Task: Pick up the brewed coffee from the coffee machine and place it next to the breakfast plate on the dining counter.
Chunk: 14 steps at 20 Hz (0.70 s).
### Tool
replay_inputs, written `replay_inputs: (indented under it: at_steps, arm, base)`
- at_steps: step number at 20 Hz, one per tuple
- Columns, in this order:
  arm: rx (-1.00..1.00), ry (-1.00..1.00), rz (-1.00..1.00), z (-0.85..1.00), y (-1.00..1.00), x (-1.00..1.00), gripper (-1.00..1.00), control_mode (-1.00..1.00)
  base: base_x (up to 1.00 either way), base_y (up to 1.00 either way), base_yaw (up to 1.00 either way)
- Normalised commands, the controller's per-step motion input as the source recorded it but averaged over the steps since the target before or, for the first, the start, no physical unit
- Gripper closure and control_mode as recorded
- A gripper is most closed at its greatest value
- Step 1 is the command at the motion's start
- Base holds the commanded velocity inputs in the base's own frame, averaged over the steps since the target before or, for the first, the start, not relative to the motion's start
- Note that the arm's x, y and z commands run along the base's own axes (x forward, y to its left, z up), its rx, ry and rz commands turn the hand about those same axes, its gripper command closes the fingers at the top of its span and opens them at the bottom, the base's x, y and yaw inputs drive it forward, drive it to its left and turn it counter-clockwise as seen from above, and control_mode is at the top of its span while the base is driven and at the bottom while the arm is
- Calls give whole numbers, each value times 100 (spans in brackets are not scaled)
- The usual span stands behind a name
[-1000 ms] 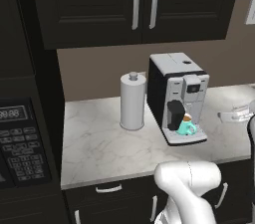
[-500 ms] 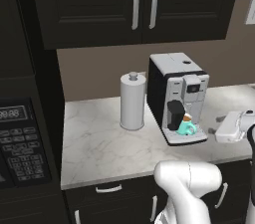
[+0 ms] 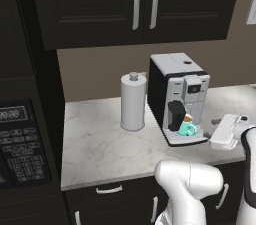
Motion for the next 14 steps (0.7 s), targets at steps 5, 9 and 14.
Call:
replay_inputs:
  at_steps: [5, 9, 14]
  arm:
    - [0, 3, 0, -60, -2, 33, -100, -100]
    - [0, 1, 0, -31, -6, 28, -100, -100]
    - [0, 0, 0, -6, -10, 33, -100, -100]
  base:
    - [0, 0, 0]
    - [0, 0, 0]
    - [0, 0, 0]
